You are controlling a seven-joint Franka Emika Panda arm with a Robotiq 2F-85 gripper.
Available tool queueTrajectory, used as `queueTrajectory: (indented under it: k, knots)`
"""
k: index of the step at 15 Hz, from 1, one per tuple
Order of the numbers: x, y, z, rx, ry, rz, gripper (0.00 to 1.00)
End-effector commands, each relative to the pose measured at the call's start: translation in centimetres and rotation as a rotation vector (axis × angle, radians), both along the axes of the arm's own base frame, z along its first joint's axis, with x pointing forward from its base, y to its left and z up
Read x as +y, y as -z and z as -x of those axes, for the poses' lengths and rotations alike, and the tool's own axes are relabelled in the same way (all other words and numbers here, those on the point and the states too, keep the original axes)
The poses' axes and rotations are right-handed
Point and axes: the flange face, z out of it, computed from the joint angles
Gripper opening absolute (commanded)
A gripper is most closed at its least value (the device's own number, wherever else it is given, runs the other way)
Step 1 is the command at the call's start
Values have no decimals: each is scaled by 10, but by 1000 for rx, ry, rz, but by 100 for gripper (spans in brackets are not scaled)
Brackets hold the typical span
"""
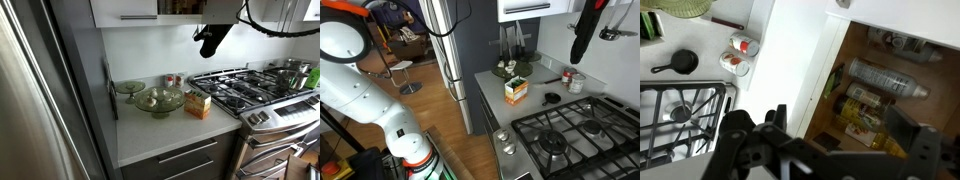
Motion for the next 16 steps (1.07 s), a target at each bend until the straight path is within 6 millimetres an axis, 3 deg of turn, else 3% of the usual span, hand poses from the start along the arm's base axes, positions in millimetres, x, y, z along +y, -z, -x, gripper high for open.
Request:
queueTrajectory:
  k: [1,5,7,11,16]
  knots:
    - [0,0,4,4,-3,4,100]
    - [-1,6,4,16,-1,8,100]
    - [8,-4,16,19,-130,85,100]
    - [14,-25,62,67,-343,190,100]
    - [19,-37,124,207,-583,246,100]
